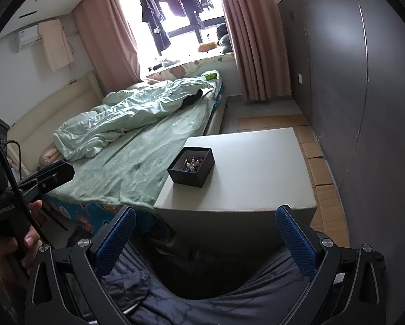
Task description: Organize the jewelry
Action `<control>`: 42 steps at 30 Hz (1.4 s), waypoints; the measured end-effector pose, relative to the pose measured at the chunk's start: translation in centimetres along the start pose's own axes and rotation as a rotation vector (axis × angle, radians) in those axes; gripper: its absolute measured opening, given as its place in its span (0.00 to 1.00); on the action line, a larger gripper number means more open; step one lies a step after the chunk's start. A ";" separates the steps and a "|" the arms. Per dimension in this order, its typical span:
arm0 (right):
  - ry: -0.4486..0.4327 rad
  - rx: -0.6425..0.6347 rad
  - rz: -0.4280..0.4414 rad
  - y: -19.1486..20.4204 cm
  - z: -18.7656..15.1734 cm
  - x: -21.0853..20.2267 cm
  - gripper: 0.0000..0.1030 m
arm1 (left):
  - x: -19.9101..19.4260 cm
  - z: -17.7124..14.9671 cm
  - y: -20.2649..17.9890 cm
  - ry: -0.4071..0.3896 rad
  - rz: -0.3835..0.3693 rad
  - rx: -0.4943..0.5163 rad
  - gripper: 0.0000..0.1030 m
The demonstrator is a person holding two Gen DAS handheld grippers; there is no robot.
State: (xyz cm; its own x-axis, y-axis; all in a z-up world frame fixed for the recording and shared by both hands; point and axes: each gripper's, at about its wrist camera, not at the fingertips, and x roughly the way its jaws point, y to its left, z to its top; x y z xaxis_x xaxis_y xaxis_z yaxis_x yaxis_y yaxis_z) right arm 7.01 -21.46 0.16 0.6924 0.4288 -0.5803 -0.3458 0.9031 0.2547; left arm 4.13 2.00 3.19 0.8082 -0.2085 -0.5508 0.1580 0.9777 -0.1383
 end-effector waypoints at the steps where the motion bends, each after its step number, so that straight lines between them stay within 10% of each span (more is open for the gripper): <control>1: 0.000 0.000 0.000 0.0 0.0 0.0 1.00 | 0.0 0.0 -0.1 0.001 0.001 0.001 1.00; 42: 0.001 0.010 -0.001 -0.4 -0.2 0.0 1.00 | -1.7 -2.1 -1.5 -0.005 0.023 0.014 1.00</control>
State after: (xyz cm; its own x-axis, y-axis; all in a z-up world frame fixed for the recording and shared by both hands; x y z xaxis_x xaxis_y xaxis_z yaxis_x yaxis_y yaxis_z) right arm 7.02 -21.86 -0.07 0.6922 0.4282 -0.5809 -0.3391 0.9035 0.2621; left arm 1.38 0.86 2.59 0.8143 -0.1855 -0.5499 0.1469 0.9826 -0.1138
